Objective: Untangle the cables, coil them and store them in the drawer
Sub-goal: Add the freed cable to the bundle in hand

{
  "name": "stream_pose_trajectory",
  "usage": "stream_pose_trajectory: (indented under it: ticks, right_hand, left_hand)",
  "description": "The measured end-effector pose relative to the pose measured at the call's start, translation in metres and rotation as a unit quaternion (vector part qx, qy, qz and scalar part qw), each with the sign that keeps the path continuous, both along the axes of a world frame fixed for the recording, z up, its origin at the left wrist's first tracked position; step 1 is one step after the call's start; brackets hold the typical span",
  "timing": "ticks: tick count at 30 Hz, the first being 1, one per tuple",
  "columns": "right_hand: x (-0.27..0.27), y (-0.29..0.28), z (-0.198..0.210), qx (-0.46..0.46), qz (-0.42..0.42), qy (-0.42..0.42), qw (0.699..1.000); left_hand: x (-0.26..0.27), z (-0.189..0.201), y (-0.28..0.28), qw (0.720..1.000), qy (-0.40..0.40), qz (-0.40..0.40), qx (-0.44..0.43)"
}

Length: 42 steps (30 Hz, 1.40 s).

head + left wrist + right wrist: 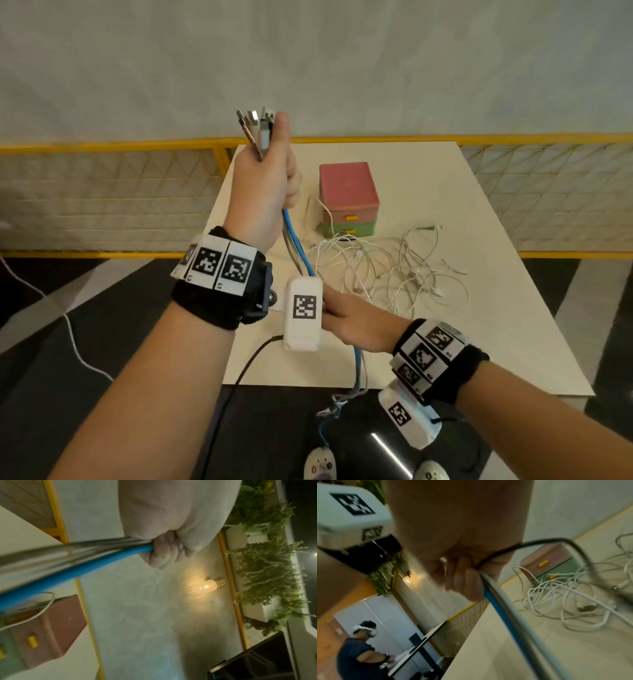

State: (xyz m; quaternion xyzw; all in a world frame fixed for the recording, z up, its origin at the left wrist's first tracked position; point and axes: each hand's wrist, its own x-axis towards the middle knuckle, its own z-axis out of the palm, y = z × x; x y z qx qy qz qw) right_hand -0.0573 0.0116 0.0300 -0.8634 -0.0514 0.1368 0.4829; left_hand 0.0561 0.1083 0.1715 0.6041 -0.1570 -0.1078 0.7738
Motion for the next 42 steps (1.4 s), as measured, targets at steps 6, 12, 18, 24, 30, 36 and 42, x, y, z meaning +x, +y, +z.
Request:
stream_pose_trajectory:
  ticks: [6, 12, 18, 24, 30, 36, 42]
  right_hand:
    - [0.012, -0.048, -0.009, -0.174, 0.094, 0.101, 0.975]
    - [0.053, -0.08, -0.049, -0.16, -0.112, 0.077, 0.978]
    - [0.088, -0.065, -0.097, -0.269, -0.207, 0.115, 0.934]
    - [0.102, -0.069, -0.105, -0.346, -0.206, 0.134, 0.906]
    - [0.098, -0.069, -0.101, -0.398, -0.172, 0.097, 0.896]
    - [0.095, -0.068, -0.097, -0.396, -0.184, 0.127, 0.891]
    - [0.086, -0.091, -0.042, -0.247, -0.207, 0.046, 0.946]
  left_hand:
    - [-0.001, -0.035, -0.018, 0.988, 0.047, -0.075, 0.127]
    - [0.006, -0.072, -0.024, 0.978, 0.108, -0.04, 0.173]
    - [0.015, -0.098, -0.026, 0.97, 0.141, -0.02, 0.195]
    - [0.023, -0.109, -0.023, 0.968, 0.169, -0.01, 0.188]
    - [0.029, -0.113, -0.028, 0.97, 0.16, -0.004, 0.182]
    - [0.027, -0.115, -0.032, 0.972, 0.137, -0.025, 0.187]
    - [0.028, -0.124, -0.033, 0.943, 0.152, -0.071, 0.288]
